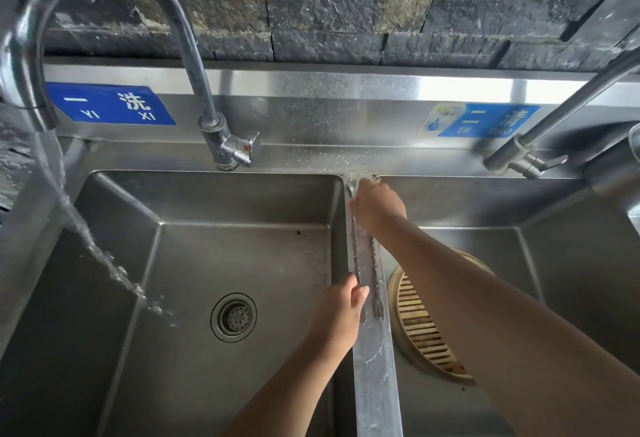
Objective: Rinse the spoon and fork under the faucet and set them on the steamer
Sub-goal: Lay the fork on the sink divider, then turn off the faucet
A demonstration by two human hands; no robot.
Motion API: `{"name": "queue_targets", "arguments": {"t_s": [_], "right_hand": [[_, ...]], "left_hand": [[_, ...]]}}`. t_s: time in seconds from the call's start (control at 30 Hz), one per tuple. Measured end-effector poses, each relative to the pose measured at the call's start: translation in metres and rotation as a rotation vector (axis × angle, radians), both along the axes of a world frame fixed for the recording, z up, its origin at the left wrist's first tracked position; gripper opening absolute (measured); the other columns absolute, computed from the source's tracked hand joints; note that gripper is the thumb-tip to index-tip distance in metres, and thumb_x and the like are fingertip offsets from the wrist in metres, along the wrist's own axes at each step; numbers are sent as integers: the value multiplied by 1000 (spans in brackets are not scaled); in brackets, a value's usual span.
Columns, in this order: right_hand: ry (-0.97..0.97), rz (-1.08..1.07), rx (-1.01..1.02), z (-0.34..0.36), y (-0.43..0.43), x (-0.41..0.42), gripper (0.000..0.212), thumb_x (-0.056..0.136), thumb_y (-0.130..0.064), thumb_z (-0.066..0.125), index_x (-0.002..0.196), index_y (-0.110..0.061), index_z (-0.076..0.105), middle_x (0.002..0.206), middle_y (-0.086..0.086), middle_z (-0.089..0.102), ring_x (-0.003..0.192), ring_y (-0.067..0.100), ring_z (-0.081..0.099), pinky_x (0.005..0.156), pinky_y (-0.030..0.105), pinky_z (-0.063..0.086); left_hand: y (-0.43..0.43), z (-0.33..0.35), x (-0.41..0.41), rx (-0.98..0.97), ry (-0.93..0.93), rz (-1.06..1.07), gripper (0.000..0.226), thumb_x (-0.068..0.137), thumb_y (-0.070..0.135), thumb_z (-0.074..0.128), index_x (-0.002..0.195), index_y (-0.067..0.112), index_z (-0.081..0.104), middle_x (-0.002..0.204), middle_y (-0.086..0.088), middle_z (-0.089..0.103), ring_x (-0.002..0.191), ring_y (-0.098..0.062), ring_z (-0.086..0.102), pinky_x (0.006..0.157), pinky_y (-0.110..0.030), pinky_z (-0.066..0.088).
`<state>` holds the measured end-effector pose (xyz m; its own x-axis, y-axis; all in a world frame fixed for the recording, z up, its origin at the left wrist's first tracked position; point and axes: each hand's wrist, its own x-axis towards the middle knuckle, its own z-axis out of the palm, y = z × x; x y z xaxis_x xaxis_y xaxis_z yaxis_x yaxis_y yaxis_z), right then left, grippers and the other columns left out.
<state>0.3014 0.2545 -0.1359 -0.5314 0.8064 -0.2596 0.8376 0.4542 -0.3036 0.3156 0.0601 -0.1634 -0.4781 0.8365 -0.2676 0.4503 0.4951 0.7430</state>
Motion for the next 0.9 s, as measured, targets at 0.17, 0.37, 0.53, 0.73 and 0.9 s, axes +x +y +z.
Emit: {"name": "queue_targets", "arguments": {"t_s": [0.17, 0.37, 0.53, 0.73, 0.9], "right_hand": [[30, -11, -12, 18, -6, -8, 22, 95, -22, 50, 113, -9, 51, 107, 17, 66, 96, 38, 64, 69, 35, 45], [149, 58, -83, 56, -31, -48, 26, 87, -44, 58, 106, -27, 53, 88, -1, 62, 68, 12, 55, 58, 26, 42], [401, -35, -300, 73, -55, -98, 47, 83, -40, 72, 120, -23, 48, 96, 4, 67, 73, 22, 67, 57, 34, 57], [651, -206, -391, 60, -74, -149, 63, 77, -26, 83, 129, -16, 49, 129, 14, 54, 106, 34, 64, 87, 50, 56], [784, -234, -485, 47, -76, -171, 65, 80, -9, 80, 136, -18, 48, 113, 2, 52, 84, 15, 61, 64, 24, 54]], "left_hand": [[-19, 9, -36, -8, -331, 180, 21, 100, 33, 49, 104, 13, 55, 77, -3, 59, 49, -16, 54, 38, -24, 43], [-29, 53, -146, 82, -235, 271, 26, 98, 24, 53, 76, 9, 53, 61, -7, 54, 48, -19, 54, 46, -30, 46], [-22, 99, -235, 133, -1, 334, 32, 94, 35, 59, 71, 15, 52, 64, -6, 60, 62, -27, 63, 61, -39, 49], [-13, 133, -286, 319, 112, 300, 37, 86, 21, 72, 117, 10, 53, 98, -3, 58, 87, -11, 59, 79, -25, 49], [3, 132, -295, 401, -71, 200, 33, 87, 0, 68, 103, 23, 51, 86, 13, 51, 65, 23, 55, 59, -1, 46]]}}
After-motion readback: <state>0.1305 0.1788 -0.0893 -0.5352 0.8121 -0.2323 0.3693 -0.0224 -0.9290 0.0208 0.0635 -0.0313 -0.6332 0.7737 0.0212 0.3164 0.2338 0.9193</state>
